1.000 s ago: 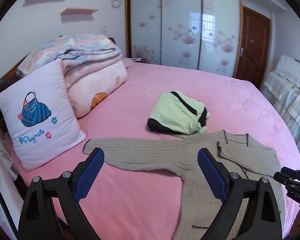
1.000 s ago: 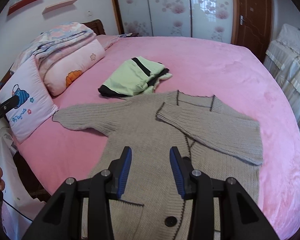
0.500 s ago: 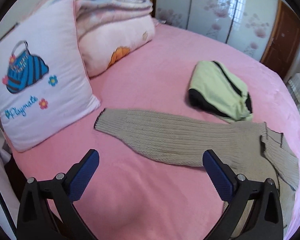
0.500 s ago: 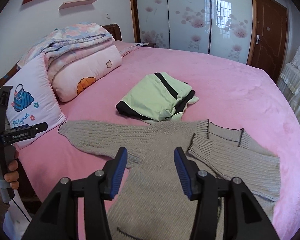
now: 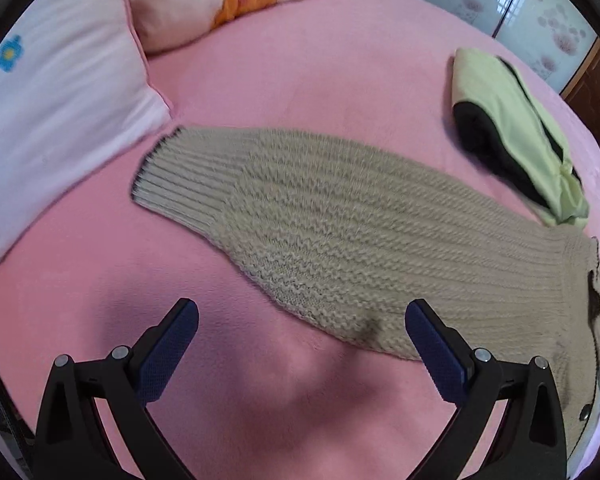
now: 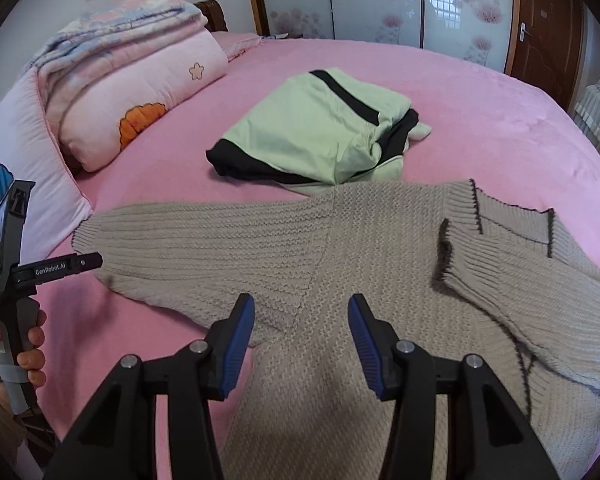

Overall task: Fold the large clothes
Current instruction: 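Move the left tool to the other outstretched sleeve, then grasp the sleeve cuff with the left tool and fold it across the body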

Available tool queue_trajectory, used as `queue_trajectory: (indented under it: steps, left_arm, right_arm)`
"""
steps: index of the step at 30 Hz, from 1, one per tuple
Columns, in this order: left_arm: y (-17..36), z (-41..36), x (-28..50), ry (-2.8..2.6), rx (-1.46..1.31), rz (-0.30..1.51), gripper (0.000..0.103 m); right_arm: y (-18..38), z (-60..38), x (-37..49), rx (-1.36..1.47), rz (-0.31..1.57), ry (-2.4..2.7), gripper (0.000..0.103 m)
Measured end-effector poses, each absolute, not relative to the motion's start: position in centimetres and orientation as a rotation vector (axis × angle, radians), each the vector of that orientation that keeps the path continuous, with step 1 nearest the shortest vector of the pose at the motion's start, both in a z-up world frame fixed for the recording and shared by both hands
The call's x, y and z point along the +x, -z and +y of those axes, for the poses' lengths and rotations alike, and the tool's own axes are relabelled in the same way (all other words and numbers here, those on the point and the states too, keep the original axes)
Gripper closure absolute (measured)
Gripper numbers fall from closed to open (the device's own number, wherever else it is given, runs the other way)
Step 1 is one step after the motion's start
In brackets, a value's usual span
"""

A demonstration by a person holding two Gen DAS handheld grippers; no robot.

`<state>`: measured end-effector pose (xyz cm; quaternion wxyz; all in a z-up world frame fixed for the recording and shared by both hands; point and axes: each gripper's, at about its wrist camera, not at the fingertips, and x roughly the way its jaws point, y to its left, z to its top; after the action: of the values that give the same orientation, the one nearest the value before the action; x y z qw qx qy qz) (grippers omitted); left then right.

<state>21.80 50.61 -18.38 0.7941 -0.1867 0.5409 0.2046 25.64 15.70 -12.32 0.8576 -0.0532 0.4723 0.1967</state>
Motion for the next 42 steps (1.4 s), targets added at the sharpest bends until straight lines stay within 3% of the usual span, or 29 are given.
queue_trajectory:
  steps: [5,6,7,9,10,17,22,26,27,30,31,36,42]
  left_arm:
    - [21.7,51.9,23.1,-0.412,-0.458,1.185,0.002]
    - [21.9,52.0,23.3,-0.418,-0.461,1.160,0.013]
    - [21.7,51.8,23.5,-0.431,-0.436,1.129,0.043]
    - [21.2,50.9,24.3,-0.447,-0.356,1.098,0.088]
    - [20.9,50.4,24.7,-0.452,-0.334,1.095,0.090]
    - [12.8,42.5,25.5,-0.386,-0.183,0.925,0.092]
    - [5.8,31.1,25.7,-0.132,-0.120,0.823,0.092]
    - [4.5,20.1,26.0,0.088,-0.051,0.817,0.091]
    - [5.1,17.9,26.2,0.114,-0.025,0.827,0.085]
    - [9.2,10.9,27.2,0.211,0.024,0.939,0.053]
    - [10.2,9.6,27.1,0.225,0.028,0.959,0.049]
    - [15.3,4.1,25.9,0.245,0.088,1.042,0.045]
    - [14.1,6.0,22.9,0.214,0.083,1.004,0.035]
  right_arm:
    - [14.4,16.9,26.3,-0.136,1.016,-0.414,0.054]
    - [14.7,16.9,26.3,-0.139,1.020,-0.416,0.054]
    - [15.0,16.8,26.3,-0.145,1.023,-0.415,0.054]
    - [15.3,16.5,26.3,-0.151,1.031,-0.412,0.054]
    - [15.5,16.1,26.3,-0.150,1.036,-0.409,0.054]
    - [14.3,10.7,25.3,-0.111,1.025,-0.369,0.054]
    - [12.7,3.7,23.7,0.021,1.015,-0.302,0.054]
    - [11.8,-2.4,21.6,0.102,0.986,-0.210,0.054]
    - [11.9,-3.3,21.3,0.111,0.985,-0.196,0.054]
    - [12.6,-7.3,19.9,0.132,1.006,-0.129,0.054]
    - [13.0,-8.3,19.7,0.131,1.019,-0.110,0.054]
    - [14.1,-12.0,18.8,0.141,1.058,-0.062,0.054]
    - [14.4,-12.8,18.9,0.152,1.056,-0.072,0.054]
